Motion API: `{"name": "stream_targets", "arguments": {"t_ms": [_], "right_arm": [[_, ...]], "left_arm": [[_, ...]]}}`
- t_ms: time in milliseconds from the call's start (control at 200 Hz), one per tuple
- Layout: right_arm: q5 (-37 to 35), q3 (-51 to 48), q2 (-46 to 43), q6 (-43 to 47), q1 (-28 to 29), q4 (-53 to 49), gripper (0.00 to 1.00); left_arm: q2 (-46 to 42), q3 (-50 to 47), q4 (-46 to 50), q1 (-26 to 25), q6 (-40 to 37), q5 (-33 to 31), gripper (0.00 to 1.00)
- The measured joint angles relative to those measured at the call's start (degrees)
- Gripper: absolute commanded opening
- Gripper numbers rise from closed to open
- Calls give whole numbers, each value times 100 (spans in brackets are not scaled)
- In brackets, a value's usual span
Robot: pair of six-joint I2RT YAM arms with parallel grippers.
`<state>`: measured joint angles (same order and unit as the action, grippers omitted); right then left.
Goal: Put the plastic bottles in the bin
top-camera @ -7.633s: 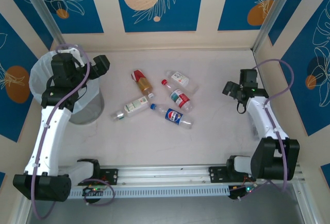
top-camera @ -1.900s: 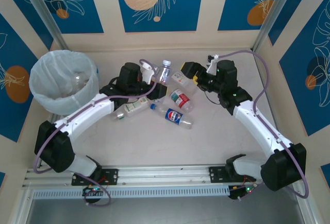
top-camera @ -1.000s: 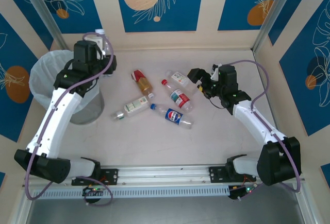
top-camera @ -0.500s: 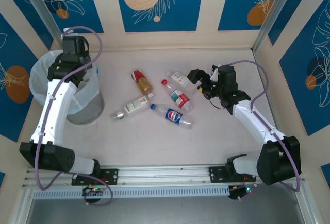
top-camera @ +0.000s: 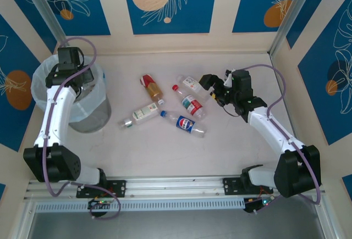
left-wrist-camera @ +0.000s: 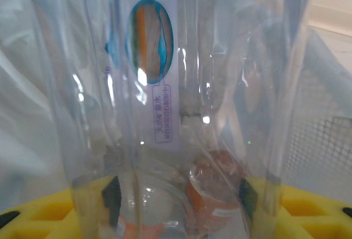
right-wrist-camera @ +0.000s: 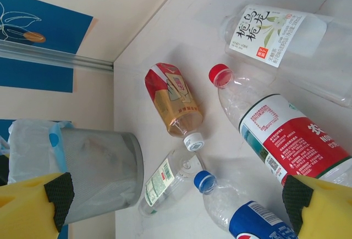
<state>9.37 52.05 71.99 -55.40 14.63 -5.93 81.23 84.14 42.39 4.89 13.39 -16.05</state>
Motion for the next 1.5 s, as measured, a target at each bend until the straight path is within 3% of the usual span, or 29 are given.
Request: {"name": "stream_targets", "arguments": {"t_ms": [490, 1030, 1500], "right_arm": [[-2, 186, 107, 105, 13, -103, 100], [-20, 197, 136, 146, 70, -129, 100], [-90, 227, 138, 474, 103, -599, 99]], "left_arm": [[2, -240, 0, 203, 393, 610, 75], [-199, -280, -39, 249, 520, 855, 83], [-494, -439, -295, 249, 570, 1209, 99]]}}
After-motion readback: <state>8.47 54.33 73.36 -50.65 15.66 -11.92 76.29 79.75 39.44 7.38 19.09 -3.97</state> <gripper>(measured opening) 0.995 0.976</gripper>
